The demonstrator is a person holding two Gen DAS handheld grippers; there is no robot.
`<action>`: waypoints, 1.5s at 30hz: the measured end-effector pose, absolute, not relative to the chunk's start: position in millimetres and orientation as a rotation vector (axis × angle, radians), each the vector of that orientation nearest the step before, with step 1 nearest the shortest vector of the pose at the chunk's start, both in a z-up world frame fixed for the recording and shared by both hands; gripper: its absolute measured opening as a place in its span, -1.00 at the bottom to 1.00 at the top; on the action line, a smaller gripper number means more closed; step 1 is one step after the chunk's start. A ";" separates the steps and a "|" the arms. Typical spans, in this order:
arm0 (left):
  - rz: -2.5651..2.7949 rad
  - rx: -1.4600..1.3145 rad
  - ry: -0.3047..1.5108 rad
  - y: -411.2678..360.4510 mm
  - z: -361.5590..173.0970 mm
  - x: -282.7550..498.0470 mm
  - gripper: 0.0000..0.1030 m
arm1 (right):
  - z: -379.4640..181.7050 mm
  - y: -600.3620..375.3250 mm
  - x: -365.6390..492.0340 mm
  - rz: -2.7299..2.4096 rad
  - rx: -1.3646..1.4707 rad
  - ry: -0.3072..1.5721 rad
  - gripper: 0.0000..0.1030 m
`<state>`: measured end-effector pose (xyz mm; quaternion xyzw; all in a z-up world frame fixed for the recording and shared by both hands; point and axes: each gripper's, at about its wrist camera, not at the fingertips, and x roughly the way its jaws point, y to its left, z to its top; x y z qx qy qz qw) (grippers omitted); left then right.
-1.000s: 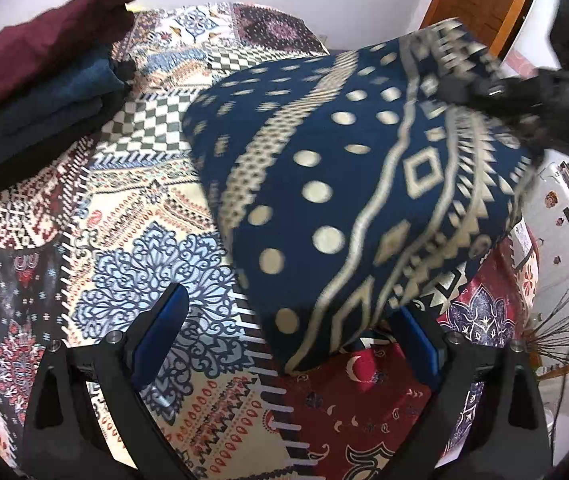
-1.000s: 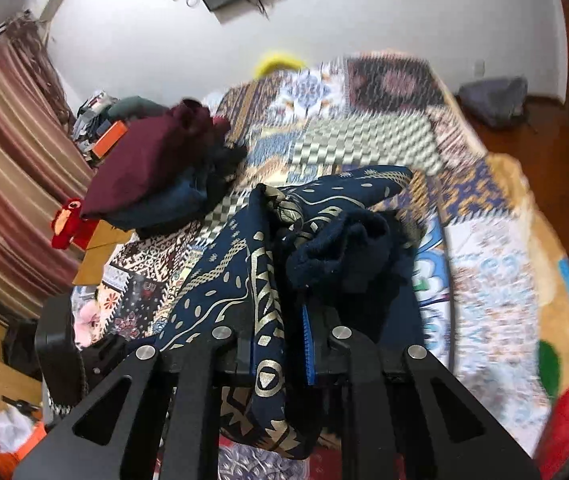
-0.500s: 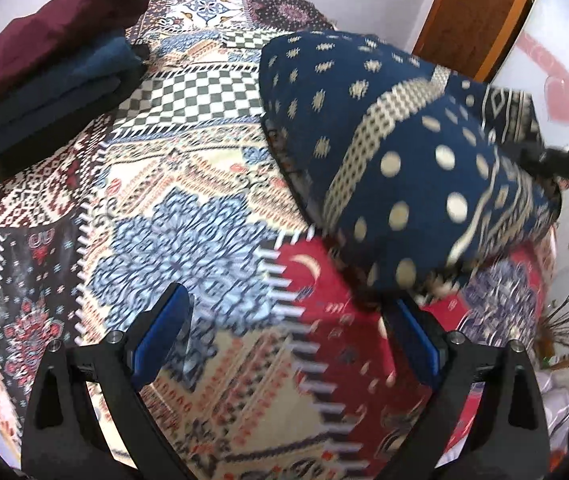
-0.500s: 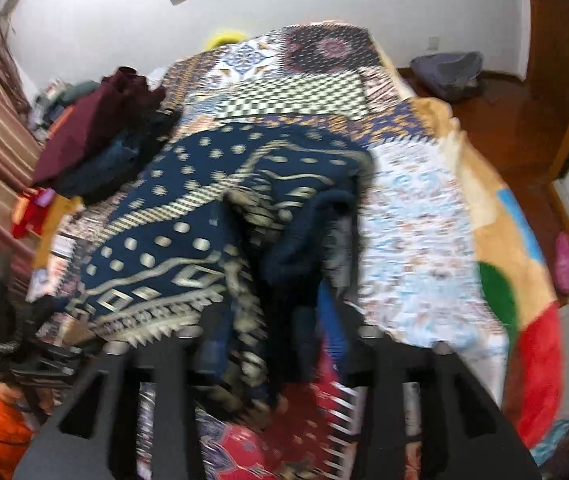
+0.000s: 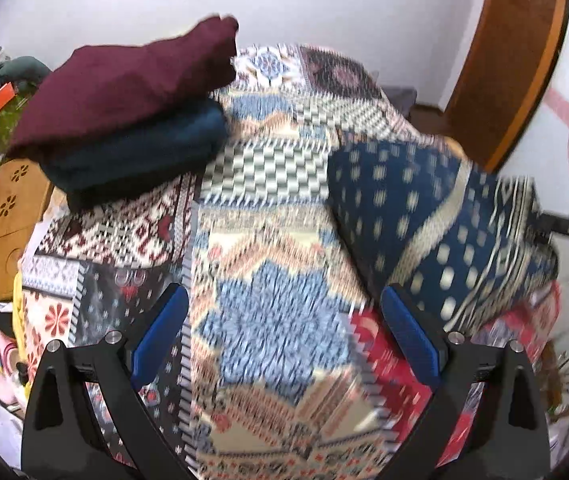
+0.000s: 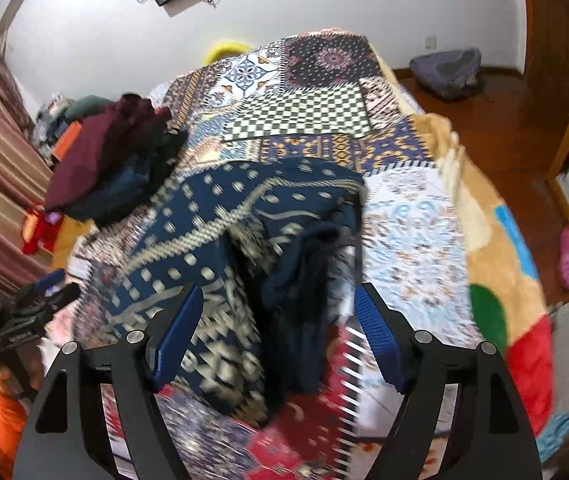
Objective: Fold large clothes
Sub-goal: 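Carry the folded hoodie bundle with both grippers toward the folded stack, then lower the hoodie bundle onto the maroon stack with both grippers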
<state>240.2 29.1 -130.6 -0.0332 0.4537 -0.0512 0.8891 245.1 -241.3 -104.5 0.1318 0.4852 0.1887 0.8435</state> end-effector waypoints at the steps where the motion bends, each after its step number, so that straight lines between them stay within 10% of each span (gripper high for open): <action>1: -0.119 -0.087 0.940 28.7 -127.0 246.5 0.90 | -107.5 -241.2 251.3 0.408 0.312 1.039 0.47; 22: -0.569 -0.714 1.317 -16.2 -232.5 353.6 0.93 | -181.0 -236.0 307.8 0.544 0.524 1.224 0.58; 31: -0.601 -0.734 1.328 -33.1 -242.8 362.4 0.72 | -182.8 -236.4 308.5 0.586 0.603 1.234 -0.35; 38: -0.561 -0.607 1.257 -31.7 -195.8 353.9 0.26 | -142.8 -211.4 307.1 0.624 0.532 1.183 -0.48; 45: -0.531 -0.549 1.073 5.7 -110.9 347.5 0.24 | -47.9 -163.1 324.5 0.721 0.455 1.001 -0.48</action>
